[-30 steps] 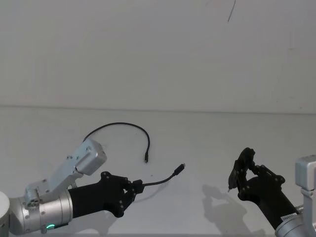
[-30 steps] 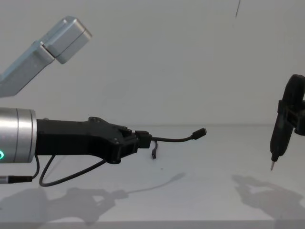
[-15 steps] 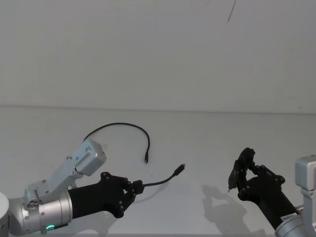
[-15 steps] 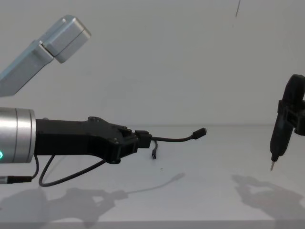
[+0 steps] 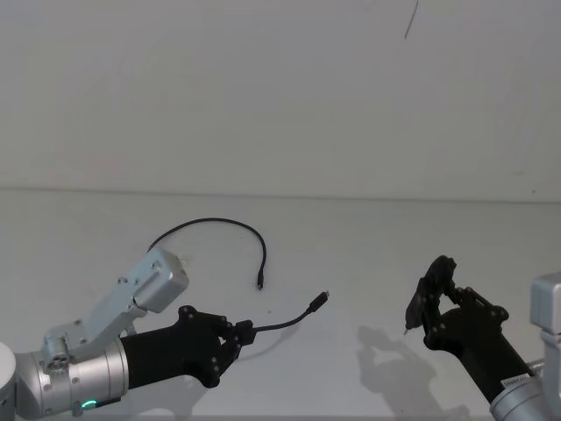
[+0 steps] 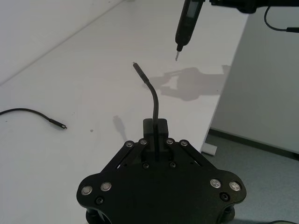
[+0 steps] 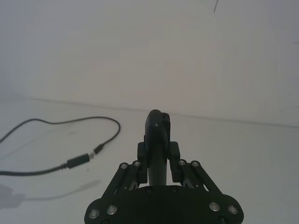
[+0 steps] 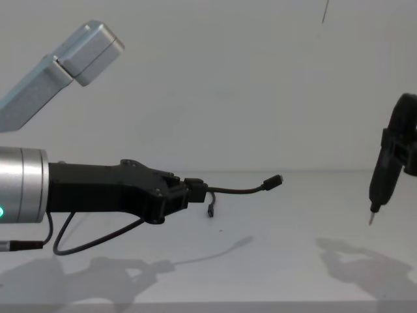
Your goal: Pick up the data cable with the one hand.
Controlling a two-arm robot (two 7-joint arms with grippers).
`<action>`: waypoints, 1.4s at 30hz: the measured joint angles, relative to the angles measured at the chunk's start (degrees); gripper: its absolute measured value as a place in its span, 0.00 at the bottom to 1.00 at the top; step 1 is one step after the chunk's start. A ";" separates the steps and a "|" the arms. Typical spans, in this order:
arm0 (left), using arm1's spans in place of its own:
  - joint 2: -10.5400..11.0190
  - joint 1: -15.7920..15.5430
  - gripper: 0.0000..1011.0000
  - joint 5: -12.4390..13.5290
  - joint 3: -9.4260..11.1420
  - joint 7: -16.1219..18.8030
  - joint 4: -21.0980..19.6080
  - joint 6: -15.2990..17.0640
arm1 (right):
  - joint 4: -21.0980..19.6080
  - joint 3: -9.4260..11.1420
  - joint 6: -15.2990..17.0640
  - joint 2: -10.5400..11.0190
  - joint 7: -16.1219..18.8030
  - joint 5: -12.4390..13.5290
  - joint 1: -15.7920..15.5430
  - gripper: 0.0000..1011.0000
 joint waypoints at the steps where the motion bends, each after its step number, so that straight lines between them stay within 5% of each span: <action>1: 0.01 0.00 0.04 0.00 0.00 0.00 0.00 0.00 | -0.14 0.08 -0.03 -0.10 0.13 0.21 0.00 0.27; 22: 0.03 0.03 0.04 0.01 0.01 0.00 -0.05 0.00 | -3.24 1.58 -0.31 -1.77 5.81 6.69 0.42 0.27; 42: 0.03 0.03 0.04 0.01 0.01 0.00 -0.03 0.00 | -2.96 1.29 -1.01 -2.61 8.72 9.12 0.84 0.27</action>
